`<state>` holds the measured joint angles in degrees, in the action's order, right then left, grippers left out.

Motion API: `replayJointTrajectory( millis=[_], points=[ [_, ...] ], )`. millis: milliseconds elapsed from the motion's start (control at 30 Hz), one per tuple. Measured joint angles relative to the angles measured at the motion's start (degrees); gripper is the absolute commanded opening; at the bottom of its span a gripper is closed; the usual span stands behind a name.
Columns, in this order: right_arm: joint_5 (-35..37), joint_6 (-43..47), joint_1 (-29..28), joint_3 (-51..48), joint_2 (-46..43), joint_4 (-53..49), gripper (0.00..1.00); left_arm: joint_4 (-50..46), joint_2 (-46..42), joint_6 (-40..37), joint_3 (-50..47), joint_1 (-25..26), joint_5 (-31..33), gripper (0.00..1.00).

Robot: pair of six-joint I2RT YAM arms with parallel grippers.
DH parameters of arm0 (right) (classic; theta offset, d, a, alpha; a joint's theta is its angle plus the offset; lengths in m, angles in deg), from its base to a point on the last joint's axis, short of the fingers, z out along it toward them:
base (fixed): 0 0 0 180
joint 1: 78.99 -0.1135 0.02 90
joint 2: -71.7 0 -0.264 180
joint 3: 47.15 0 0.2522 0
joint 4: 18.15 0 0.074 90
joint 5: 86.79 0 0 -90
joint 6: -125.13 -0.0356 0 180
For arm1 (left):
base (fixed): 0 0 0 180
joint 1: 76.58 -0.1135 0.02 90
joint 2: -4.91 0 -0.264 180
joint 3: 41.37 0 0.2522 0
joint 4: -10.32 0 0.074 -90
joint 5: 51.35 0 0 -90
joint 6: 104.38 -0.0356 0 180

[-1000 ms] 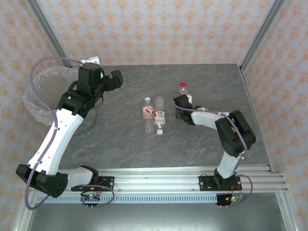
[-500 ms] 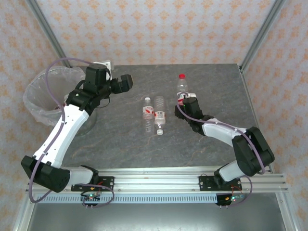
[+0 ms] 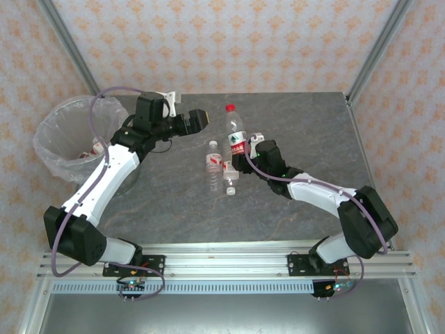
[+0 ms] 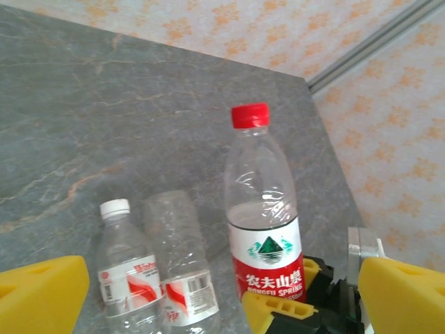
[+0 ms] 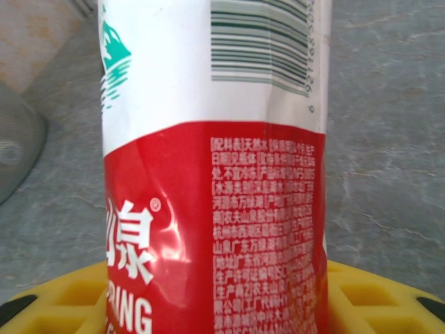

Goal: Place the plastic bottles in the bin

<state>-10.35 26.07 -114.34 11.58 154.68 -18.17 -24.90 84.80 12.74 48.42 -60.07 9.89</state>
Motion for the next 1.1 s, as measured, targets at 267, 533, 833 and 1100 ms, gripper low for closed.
replayJointTrajectory(
  millis=[267, 533, 833, 1100],
  points=[
    [-4.98, 0.42, -2.05, 2.99, 0.0, 1.36, 0.31, 4.22, 3.15, 3.21, -0.87, 0.0, -3.08, 1.0],
    [-7.58, 1.09, -5.14, 5.77, 0.48, 2.05, 0.31, 6.27, 7.61, 6.8, 0.46, 0.0, -5.55, 1.0],
    [-9.42, 0.61, -8.0, 8.81, 1.51, 3.13, 0.32, 6.47, 7.61, 7.39, 0.87, 0.0, -5.6, 1.0],
    [-9.64, -0.81, -8.0, 9.62, 3.15, 4.96, 0.32, 6.32, 7.61, 7.04, 0.87, 0.66, -7.28, 0.94]
  ],
)
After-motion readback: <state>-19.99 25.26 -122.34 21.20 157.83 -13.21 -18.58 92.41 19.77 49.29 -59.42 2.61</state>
